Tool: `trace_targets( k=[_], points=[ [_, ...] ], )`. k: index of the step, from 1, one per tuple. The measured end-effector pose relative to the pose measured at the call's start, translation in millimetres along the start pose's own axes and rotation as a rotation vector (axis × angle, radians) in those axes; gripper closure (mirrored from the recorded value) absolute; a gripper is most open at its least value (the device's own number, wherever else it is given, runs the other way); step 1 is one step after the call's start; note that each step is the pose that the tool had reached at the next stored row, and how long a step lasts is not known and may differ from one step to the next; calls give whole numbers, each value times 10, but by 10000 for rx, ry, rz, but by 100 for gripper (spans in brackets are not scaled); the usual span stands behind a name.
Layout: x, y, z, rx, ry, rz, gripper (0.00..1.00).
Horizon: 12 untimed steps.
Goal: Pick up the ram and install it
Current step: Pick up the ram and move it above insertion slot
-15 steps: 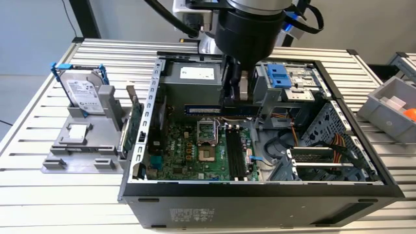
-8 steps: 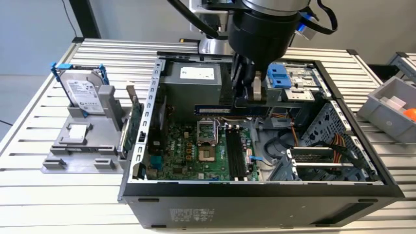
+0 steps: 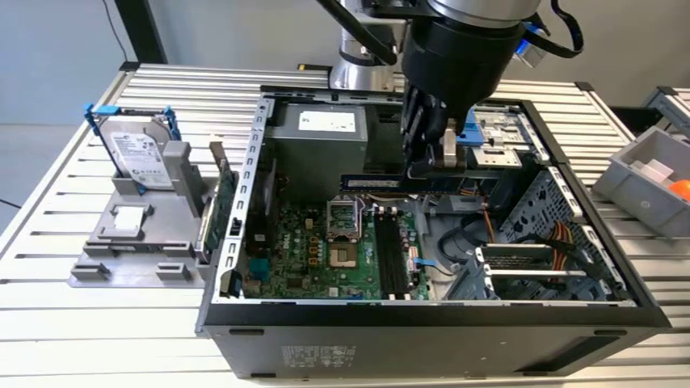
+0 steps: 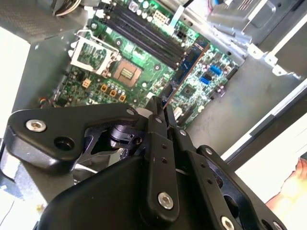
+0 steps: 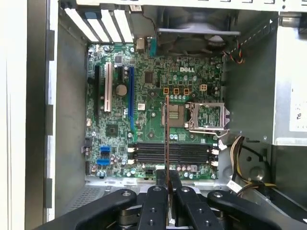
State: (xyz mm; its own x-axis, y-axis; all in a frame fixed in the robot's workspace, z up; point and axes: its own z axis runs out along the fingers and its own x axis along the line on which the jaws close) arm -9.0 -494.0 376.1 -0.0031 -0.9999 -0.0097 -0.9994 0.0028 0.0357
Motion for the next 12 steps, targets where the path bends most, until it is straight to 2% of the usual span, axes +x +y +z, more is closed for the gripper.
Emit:
trace_targets(
  k=[8, 12],
  points=[
    [-1, -194, -8, -13, 2, 0, 100],
    [-2, -257, -10, -14, 1, 0, 100]
  ],
)
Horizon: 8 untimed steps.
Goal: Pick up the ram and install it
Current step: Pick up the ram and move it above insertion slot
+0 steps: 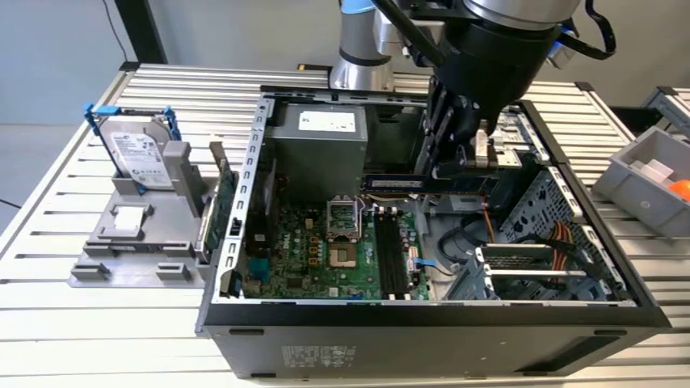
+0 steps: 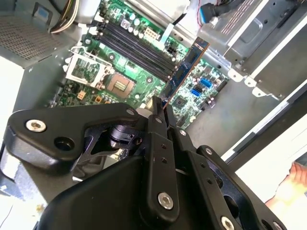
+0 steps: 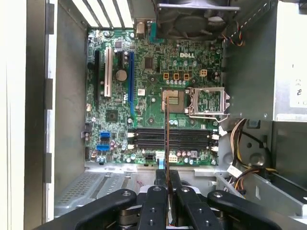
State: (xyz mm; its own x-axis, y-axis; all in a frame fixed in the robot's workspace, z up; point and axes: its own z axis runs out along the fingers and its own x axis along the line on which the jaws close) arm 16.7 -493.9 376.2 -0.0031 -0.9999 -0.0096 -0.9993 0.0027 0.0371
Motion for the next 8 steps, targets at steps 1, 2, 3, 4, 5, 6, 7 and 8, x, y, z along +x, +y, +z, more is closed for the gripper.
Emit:
trace_targets(
  k=[1, 2, 3, 4, 5, 6, 7, 8],
  points=[
    [-1, -11, 0, 0, -1, 0, 100],
    [-2, -23, 0, 0, -1, 0, 100],
    [-4, -32, 0, 0, -2, 0, 100],
    [-8, -40, -1, 0, -1, 0, 100],
    [-14, -47, -1, 0, -1, 0, 100],
    [-20, -53, -1, 0, -1, 0, 100],
    [-30, -59, -2, 0, -1, 0, 100],
    [-40, -64, -2, 0, -1, 1, 100]
  ],
)
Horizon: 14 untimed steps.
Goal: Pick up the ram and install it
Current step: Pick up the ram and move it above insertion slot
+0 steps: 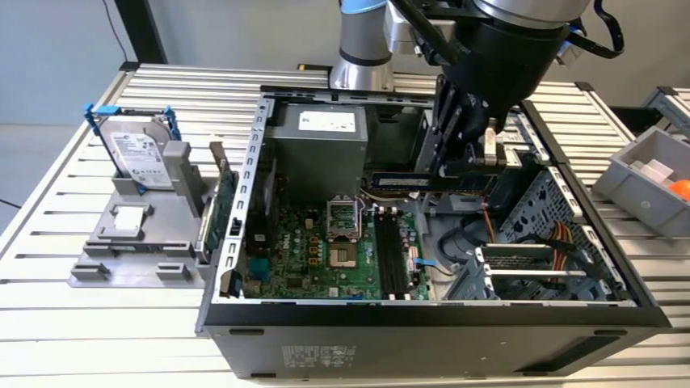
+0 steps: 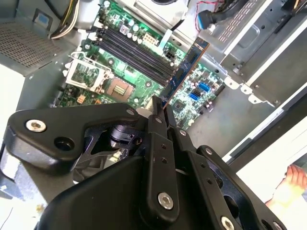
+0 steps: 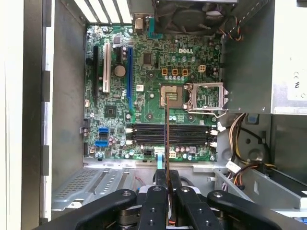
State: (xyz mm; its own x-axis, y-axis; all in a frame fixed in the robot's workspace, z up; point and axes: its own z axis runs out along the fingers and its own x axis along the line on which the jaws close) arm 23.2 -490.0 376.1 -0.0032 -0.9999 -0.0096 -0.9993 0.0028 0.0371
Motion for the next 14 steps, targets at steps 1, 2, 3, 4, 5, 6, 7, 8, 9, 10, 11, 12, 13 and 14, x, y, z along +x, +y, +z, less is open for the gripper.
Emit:
trace_targets(
  k=[1, 2, 3, 4, 5, 6, 7, 8, 9, 10, 11, 12, 13, 14],
  points=[
    [-8, -6, 0, 0, -1, 0, 100],
    [-15, -11, 0, 0, 0, 0, 100],
    [-18, -14, 0, 0, 0, 1, 100],
    [-18, -18, 0, 0, 0, 0, 100],
    [-18, -21, -1, 0, 0, 0, 100],
    [-18, -25, -1, 0, 1, 0, 100],
    [-19, -28, -1, 0, 0, 0, 100],
    [-19, -32, -1, 0, 0, 0, 100],
    [-19, -36, -1, 0, 0, 0, 100],
    [-19, -39, -1, 0, 0, 0, 100],
    [-19, -42, -1, 0, 0, 0, 100],
    [-19, -46, -2, 0, 1, 0, 100],
    [-19, -49, -1, 0, -1, 0, 100],
    [-19, -53, -2, 0, 0, 0, 100]
  ],
)
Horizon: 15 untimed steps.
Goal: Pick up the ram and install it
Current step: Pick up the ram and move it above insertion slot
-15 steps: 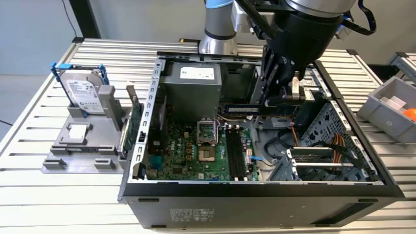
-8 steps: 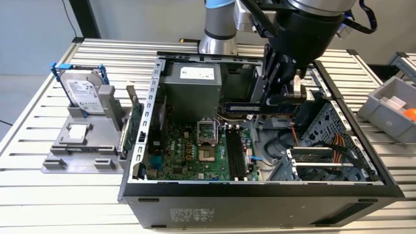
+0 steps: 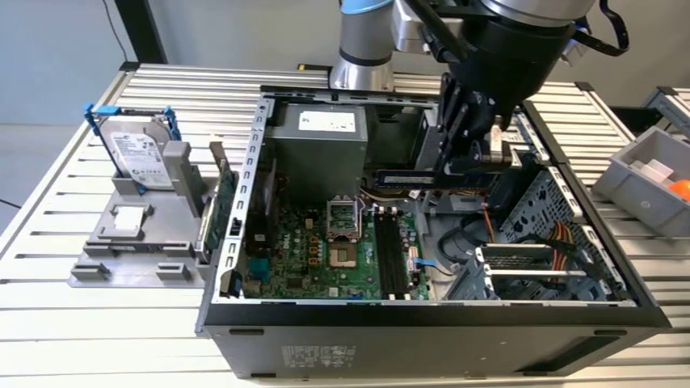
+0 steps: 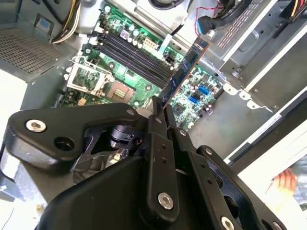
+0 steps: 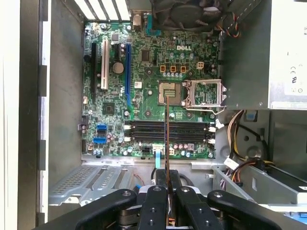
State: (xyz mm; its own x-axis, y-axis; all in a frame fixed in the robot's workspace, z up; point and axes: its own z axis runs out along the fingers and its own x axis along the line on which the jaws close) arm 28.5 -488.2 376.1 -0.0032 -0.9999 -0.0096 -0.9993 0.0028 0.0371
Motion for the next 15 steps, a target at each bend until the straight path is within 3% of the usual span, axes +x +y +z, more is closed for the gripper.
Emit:
trace_targets(
  k=[15],
  points=[
    [0, -53, -2, 0, 0, -1, 100]
  ],
)
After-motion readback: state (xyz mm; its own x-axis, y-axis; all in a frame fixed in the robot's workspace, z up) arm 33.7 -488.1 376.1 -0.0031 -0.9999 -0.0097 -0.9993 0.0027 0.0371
